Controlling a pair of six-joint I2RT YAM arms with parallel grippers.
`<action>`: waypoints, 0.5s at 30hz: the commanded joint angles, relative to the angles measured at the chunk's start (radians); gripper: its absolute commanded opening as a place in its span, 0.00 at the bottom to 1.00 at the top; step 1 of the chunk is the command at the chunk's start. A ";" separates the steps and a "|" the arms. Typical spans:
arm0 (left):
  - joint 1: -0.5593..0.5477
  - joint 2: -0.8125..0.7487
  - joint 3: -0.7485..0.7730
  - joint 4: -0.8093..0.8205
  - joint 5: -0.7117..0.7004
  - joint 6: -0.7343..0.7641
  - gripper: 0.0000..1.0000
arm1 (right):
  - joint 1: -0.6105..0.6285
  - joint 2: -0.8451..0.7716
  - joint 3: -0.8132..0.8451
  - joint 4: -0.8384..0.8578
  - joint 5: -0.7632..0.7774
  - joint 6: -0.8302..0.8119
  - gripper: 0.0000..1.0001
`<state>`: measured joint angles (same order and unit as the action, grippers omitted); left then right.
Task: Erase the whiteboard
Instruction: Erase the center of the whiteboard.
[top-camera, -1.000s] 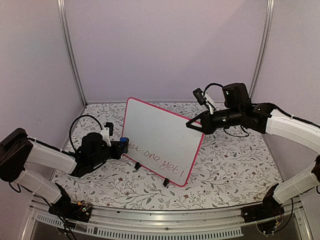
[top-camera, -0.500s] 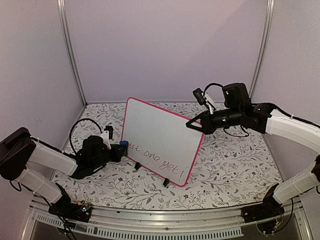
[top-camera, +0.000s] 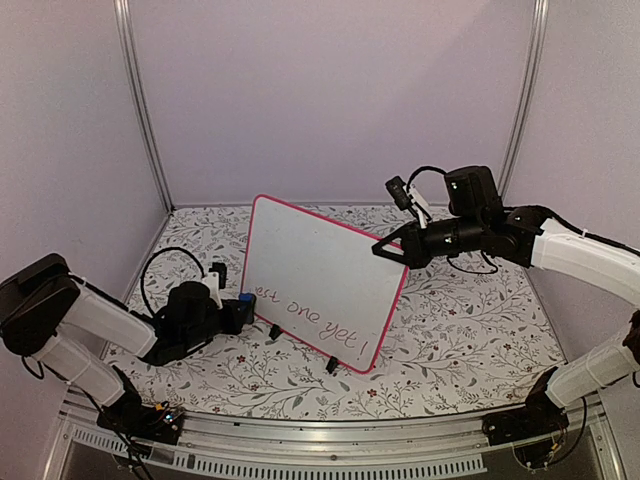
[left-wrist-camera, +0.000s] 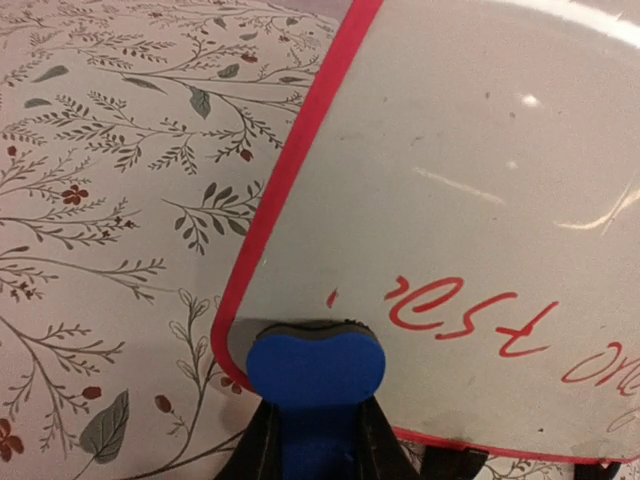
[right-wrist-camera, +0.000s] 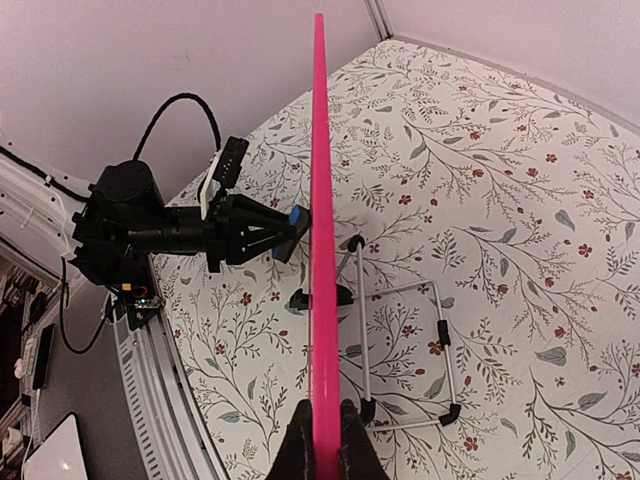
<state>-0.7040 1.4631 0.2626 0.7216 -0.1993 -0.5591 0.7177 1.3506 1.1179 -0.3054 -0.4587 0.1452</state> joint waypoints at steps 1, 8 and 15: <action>-0.027 0.029 -0.031 0.012 -0.010 -0.022 0.07 | 0.022 0.025 -0.015 -0.066 -0.046 -0.057 0.00; -0.031 0.005 -0.023 0.000 -0.028 -0.006 0.06 | 0.022 0.025 -0.015 -0.066 -0.047 -0.056 0.00; -0.011 -0.101 0.035 -0.068 -0.070 0.042 0.07 | 0.021 0.025 -0.017 -0.066 -0.049 -0.056 0.00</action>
<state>-0.7246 1.4273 0.2474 0.6796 -0.2379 -0.5560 0.7177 1.3506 1.1179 -0.3035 -0.4667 0.1352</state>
